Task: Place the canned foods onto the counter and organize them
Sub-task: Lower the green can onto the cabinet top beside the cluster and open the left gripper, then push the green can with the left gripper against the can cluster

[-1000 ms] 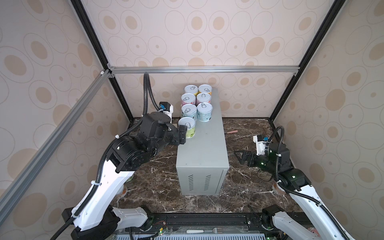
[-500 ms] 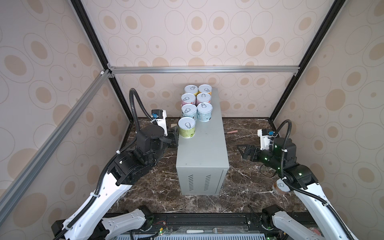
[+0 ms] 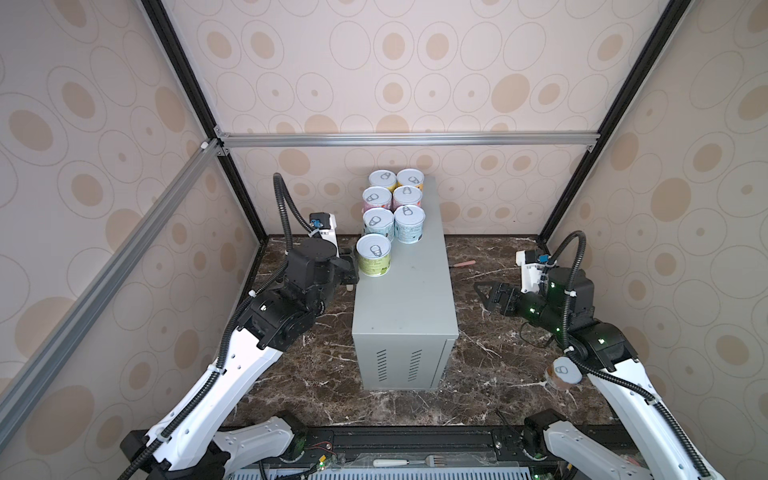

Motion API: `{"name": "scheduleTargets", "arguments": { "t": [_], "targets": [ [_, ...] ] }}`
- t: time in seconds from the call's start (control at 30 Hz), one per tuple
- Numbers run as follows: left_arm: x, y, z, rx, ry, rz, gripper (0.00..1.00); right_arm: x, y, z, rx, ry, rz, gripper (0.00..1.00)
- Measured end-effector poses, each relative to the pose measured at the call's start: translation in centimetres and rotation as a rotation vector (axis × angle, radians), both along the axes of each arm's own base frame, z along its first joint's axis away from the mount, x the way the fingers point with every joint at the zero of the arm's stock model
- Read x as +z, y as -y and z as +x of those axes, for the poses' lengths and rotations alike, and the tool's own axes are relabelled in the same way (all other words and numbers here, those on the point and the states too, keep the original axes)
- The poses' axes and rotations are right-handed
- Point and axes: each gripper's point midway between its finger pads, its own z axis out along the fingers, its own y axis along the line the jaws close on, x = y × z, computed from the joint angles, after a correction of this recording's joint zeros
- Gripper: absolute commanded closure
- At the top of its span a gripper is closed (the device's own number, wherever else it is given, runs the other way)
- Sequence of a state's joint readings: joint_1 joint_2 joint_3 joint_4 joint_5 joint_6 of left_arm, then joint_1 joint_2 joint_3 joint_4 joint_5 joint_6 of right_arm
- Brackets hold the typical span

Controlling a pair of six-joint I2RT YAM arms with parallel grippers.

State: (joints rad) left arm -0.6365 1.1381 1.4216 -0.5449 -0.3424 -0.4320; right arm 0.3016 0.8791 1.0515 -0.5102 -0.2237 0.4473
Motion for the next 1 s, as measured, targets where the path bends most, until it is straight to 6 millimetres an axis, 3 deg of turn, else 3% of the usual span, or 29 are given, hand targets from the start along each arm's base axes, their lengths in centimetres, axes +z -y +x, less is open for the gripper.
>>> {"name": "scheduleTargets", "arguments": {
  "t": [0.23,0.73,1.0],
  "targets": [
    [-1.6,2.0,1.1,-0.062,-0.037,0.012,0.59,0.0,0.1,0.3,-0.01,-0.002,-0.006,0.05],
    [-2.8,6.0,1.6,-0.167,-0.043,-0.011,0.59,-0.3,0.0,0.6,-0.011,-0.013,-0.01,0.05],
    [-2.7,6.4,1.8,-0.174,-0.037,-0.019,0.59,-0.3,0.0,0.6,-0.011,-0.013,-0.011,0.05]
  ]
}}
